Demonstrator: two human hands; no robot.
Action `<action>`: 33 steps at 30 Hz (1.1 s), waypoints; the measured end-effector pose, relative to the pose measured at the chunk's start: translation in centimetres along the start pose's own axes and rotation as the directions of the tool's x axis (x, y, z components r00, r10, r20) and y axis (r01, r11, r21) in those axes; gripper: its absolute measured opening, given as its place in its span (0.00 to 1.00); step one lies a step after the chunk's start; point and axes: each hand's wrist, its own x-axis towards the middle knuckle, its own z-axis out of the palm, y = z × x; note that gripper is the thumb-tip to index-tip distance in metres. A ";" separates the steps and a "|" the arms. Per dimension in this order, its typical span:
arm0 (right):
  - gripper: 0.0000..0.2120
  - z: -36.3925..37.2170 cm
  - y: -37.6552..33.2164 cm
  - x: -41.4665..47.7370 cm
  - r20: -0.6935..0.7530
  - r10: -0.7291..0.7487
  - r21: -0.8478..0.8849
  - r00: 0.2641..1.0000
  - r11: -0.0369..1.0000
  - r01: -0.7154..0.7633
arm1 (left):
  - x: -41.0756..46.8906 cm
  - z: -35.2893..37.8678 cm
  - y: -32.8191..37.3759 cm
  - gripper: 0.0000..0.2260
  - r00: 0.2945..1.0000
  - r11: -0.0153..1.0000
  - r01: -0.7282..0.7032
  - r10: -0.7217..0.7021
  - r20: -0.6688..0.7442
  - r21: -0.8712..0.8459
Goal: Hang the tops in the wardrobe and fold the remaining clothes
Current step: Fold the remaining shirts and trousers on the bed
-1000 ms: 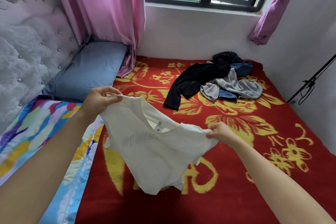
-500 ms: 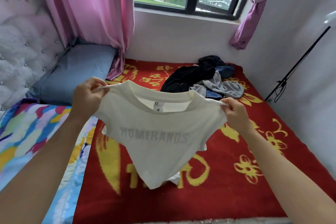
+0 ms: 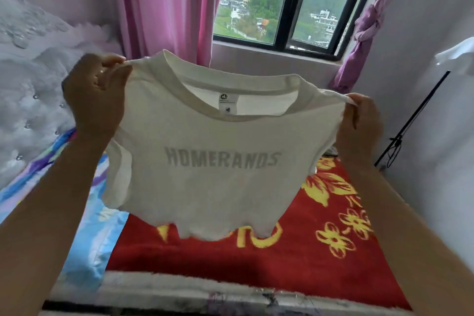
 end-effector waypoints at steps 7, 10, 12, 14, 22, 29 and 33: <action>0.13 -6.2 -0.9 -0.7 -0.037 -0.076 -0.088 0.996 0.993 0.073 | -0.1 -4.2 4.1 0.14 0.987 1.000 0.025 -0.022 0.159 -0.014; 0.14 -7.0 -0.4 -1.8 0.034 0.007 -0.097 0.999 0.995 -0.004 | -1.1 -3.9 4.0 0.06 0.955 0.987 0.151 -0.130 0.266 -0.062; 0.16 -7.1 0.1 -2.5 0.079 0.051 -0.095 0.996 0.995 -0.044 | -2.1 -3.4 3.3 0.08 0.931 0.972 0.225 -0.194 0.311 -0.069; 0.18 -6.9 0.7 -3.3 0.125 0.092 -0.099 0.988 0.992 -0.079 | -3.0 -2.6 2.6 0.10 0.903 0.955 0.291 -0.257 0.345 -0.051; 0.15 -3.5 4.5 -5.1 0.298 0.171 -0.134 0.939 0.981 -0.136 | -4.7 1.0 -1.4 0.05 0.813 0.911 0.411 -0.357 0.460 -0.019; 0.13 5.1 8.8 -4.1 0.382 0.218 -0.179 0.898 0.971 -0.159 | -3.2 8.4 -7.3 0.06 0.773 0.908 0.417 -0.369 0.516 0.025; 0.15 15.0 13.1 -1.2 0.432 0.306 -0.261 0.848 0.943 -0.208 | -0.3 18.2 -13.9 0.05 0.726 0.884 0.463 -0.418 0.546 0.061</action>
